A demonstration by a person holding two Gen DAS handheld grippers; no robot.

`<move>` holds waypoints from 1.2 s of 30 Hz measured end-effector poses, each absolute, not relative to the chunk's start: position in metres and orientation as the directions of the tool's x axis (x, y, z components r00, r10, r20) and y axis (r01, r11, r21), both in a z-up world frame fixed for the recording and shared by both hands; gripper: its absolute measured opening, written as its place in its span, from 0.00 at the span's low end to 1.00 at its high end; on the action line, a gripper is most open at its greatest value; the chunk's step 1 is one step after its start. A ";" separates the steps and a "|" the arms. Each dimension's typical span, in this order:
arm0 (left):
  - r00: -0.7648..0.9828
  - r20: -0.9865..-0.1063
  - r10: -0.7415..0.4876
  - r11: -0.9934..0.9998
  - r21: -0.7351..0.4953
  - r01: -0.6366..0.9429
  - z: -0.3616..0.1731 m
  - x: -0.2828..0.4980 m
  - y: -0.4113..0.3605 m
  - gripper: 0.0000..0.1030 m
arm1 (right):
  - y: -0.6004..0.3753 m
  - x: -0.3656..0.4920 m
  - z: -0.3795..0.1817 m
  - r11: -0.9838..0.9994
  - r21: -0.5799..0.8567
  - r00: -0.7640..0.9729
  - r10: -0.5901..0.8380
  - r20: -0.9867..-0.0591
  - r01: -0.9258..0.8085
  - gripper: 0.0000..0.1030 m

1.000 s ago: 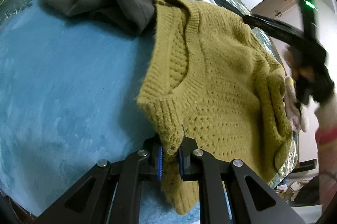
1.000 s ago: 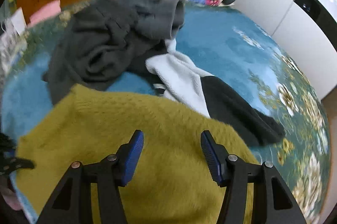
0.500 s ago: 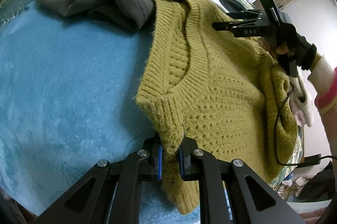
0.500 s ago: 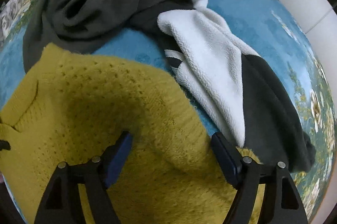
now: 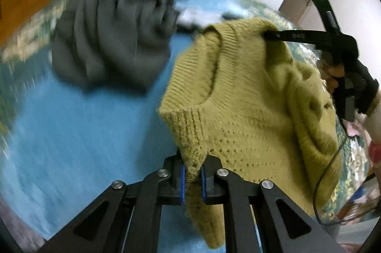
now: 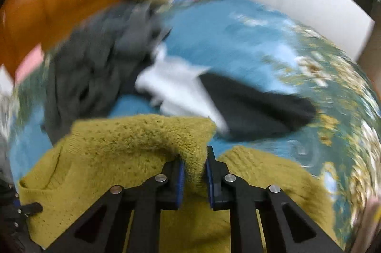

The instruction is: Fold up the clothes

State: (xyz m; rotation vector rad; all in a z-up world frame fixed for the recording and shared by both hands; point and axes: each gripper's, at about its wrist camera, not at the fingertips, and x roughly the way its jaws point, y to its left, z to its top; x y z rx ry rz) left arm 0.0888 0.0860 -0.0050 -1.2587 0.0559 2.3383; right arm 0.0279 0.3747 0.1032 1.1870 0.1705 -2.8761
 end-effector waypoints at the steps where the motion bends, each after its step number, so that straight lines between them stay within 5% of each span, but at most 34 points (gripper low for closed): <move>1: -0.501 -0.775 0.386 -0.883 -0.152 -0.445 0.008 0.086 0.090 0.10 | 0.380 0.034 0.114 -0.996 -0.076 -0.728 0.028 -0.685 0.034 0.15; 9: -0.802 -0.403 0.441 -0.875 0.004 -0.484 0.182 0.076 0.112 0.09 | 0.422 0.107 0.234 -0.988 0.039 -0.877 0.117 -0.466 -0.153 0.15; 17: -0.868 -0.070 0.492 -0.867 0.060 -0.496 0.307 0.145 0.085 0.09 | 0.397 0.220 0.337 -0.989 0.021 -0.966 0.137 -0.221 -0.145 0.15; 29: -0.863 0.007 0.505 -0.859 0.102 -0.502 0.371 0.196 0.034 0.09 | 0.345 0.308 0.378 -0.999 -0.029 -0.992 0.039 -0.119 -0.036 0.15; 36: -0.849 -0.203 0.488 -0.841 0.152 -0.520 0.319 0.127 0.099 0.10 | 0.373 0.249 0.322 -0.993 -0.024 -0.939 0.116 -0.325 -0.114 0.15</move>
